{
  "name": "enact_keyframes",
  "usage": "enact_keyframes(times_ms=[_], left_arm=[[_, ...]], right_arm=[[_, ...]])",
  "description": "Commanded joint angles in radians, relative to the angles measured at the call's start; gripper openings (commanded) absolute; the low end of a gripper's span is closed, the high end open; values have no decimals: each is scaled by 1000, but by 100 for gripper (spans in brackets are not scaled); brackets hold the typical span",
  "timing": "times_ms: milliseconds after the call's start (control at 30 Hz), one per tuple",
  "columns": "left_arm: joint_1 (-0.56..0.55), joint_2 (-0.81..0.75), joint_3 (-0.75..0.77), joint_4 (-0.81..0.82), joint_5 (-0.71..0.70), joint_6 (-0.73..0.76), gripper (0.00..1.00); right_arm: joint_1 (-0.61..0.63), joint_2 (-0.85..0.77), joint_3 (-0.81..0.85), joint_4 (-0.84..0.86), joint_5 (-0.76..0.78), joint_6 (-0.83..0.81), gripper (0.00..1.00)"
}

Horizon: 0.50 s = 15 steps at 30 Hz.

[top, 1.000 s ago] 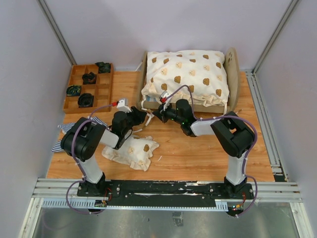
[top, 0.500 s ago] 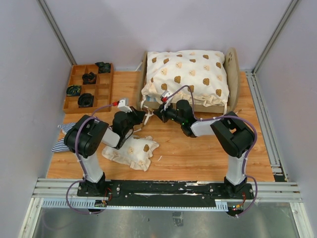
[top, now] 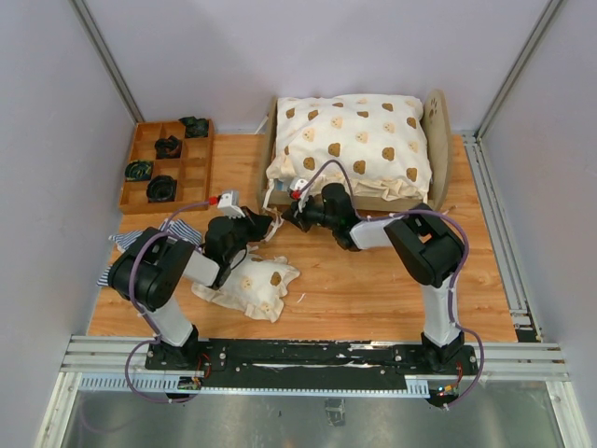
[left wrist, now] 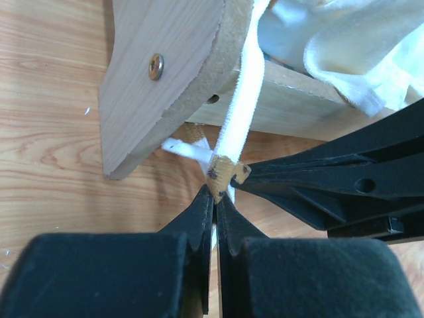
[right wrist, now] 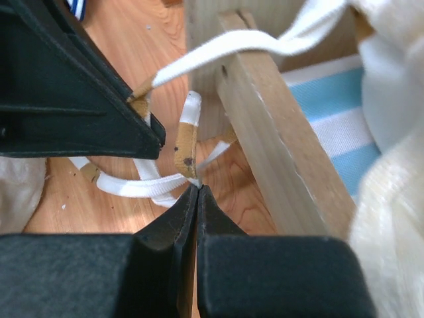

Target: Set up the pet bed

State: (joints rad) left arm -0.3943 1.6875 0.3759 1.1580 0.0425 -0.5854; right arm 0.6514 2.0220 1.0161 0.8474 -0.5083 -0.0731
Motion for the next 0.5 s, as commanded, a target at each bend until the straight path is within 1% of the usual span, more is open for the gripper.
enact_keyframes(times_ms=[0, 67, 133, 267, 367, 400, 467], left_arm=[[1, -31, -21, 28, 51, 37, 5], [-1, -35, -21, 28, 65, 48, 5], [-1, -42, -22, 28, 83, 55, 5], [-6, -55, -22, 28, 108, 69, 5], [-9, -71, -27, 28, 114, 71, 8], [-9, -79, -30, 26, 116, 72, 11], [-9, -100, -35, 14, 112, 72, 23]], right_arm=[[-7, -5, 76, -114, -129, -290, 0], [-9, 0, 105, -179, -145, -396, 0], [-8, 10, 143, -248, -128, -493, 0], [-9, 36, 183, -297, -169, -640, 0], [-10, 62, 242, -364, -199, -725, 0], [-9, 68, 253, -368, -207, -745, 0], [-10, 75, 264, -370, -217, -780, 0]])
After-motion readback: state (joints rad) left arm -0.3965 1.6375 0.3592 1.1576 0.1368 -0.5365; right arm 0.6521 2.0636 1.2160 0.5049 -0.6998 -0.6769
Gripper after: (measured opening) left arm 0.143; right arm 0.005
